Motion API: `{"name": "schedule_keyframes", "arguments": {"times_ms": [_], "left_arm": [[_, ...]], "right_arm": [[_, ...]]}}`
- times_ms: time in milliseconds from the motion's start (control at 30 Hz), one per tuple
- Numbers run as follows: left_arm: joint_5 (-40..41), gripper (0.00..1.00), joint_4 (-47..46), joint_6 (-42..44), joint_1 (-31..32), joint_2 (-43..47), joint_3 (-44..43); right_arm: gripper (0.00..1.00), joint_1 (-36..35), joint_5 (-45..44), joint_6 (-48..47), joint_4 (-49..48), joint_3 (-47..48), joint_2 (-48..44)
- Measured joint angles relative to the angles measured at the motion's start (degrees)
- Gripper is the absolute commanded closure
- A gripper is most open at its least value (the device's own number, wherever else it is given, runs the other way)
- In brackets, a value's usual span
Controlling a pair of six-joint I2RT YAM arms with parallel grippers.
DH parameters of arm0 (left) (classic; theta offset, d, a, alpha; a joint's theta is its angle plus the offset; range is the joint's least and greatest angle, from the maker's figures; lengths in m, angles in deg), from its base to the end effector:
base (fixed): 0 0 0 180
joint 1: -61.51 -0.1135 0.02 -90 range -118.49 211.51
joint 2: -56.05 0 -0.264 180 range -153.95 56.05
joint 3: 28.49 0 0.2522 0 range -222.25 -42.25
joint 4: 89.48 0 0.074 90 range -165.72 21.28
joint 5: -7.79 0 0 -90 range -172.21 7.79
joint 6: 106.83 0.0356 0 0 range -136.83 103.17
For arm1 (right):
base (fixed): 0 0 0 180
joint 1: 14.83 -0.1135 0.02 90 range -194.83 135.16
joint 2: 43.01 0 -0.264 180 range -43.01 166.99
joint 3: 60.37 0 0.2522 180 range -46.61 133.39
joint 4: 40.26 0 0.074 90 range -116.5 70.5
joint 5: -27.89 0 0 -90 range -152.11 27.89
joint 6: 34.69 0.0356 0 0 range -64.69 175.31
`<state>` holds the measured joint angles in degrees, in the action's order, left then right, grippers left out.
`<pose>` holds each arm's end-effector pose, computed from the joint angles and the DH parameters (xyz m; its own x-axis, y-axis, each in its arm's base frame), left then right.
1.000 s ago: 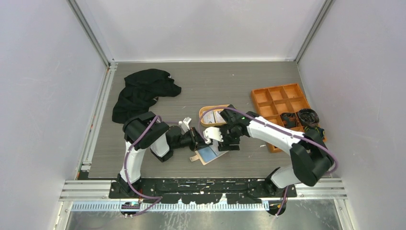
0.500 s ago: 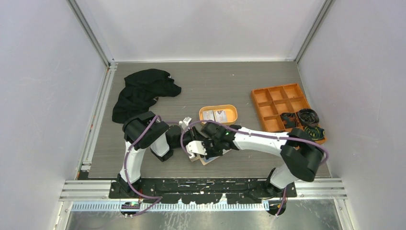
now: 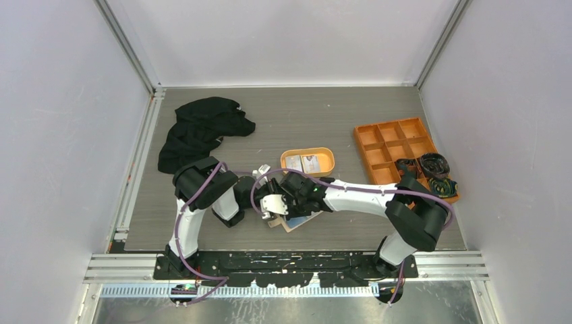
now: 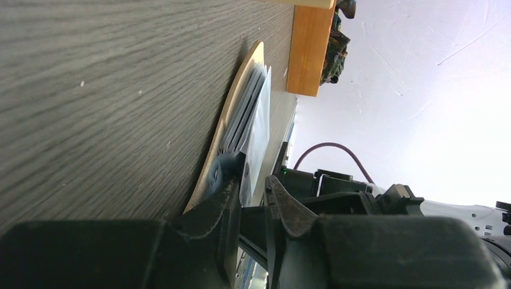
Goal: Put the credit cards into the card holder
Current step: Insert the credit card into the card holder.
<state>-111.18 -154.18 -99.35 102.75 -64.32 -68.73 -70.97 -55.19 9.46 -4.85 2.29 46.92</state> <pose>0.2128 -0.2095 0.0648 -0.9460 -0.3243 0.0023 -0.0776 0.2195 -0.9725 0.1603 0.2466 0.1648 0.2688 -0.8778 -0.3965 -0.9508 -0.1761 -0.2548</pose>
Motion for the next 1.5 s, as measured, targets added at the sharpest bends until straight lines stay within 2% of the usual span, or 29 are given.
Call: {"name": "schedule_keyframes", "arguments": {"times_ms": [300, 400, 567, 700, 833, 967, 1033, 1100, 1133, 1167, 1233, 1267, 1333, 1500], "left_arm": [[-0.5, 0.73, -0.1, -0.1, -0.4, -0.3, -0.8], [-0.7, 0.7, -0.2, -0.1, -0.5, -0.4, -1.1], [-1.0, 0.68, 1.4, 0.3, -0.7, 0.9, -1.1], [-0.2, 0.68, 9.2, 3.2, -1.2, 6.0, -0.1], [1.5, 0.68, 21.2, 8.0, -1.2, 16.1, 1.0], [3.7, 0.67, 32.0, 14.3, -1.2, 27.8, 1.6], [6.6, 0.62, 39.8, 19.0, -0.6, 35.9, 1.9], [10.1, 0.52, 47.1, 23.7, 0.4, 44.2, 2.2], [11.3, 0.44, 49.9, 25.6, 0.9, 48.1, 2.5], [12.9, 0.34, 52.9, 27.8, 1.3, 52.8, 3.3], [15.1, 0.05, 56.9, 30.5, 1.8, 60.7, 5.6], [16.3, 0.01, 58.6, 31.5, 1.8, 65.0, 7.6], [18.2, 0.01, 60.4, 32.1, 1.8, 71.9, 11.6], [20.5, 0.16, 63.6, 30.8, 1.6, 82.1, 21.3]], "right_arm": [[0.92, 4.3, -0.6, -0.7, 2.8, 0.4, -0.4], [0.88, 5.1, 0.3, -0.7, 3.6, 0.7, -0.6], [0.77, 11.0, 9.6, -0.5, 9.6, 1.7, -4.6], [0.74, 18.6, 17.7, 0.8, 11.8, 1.8, -10.4], [0.72, 23.8, 22.2, 3.2, 12.7, 2.8, -11.0], [0.7, 24.8, 22.2, 5.2, 14.9, 5.1, -6.7], [0.68, 24.9, 20.9, 5.7, 16.2, 6.7, -4.2], [0.66, 25.2, 18.9, 5.8, 17.3, 7.9, -2.1], [0.66, 25.3, 18.1, 5.9, 17.6, 8.3, -1.3], [0.66, 25.5, 17.3, 6.0, 18.1, 8.6, -0.7], [0.66, 25.8, 16.4, 6.3, 19.1, 9.1, 0.3], [0.66, 25.9, 16.1, 6.6, 19.6, 9.4, 1.0], [0.66, 25.9, 15.6, 7.0, 20.6, 10.3, 2.4], [0.65, 25.9, 14.6, 7.7, 21.6, 11.4, 5.9]]}}
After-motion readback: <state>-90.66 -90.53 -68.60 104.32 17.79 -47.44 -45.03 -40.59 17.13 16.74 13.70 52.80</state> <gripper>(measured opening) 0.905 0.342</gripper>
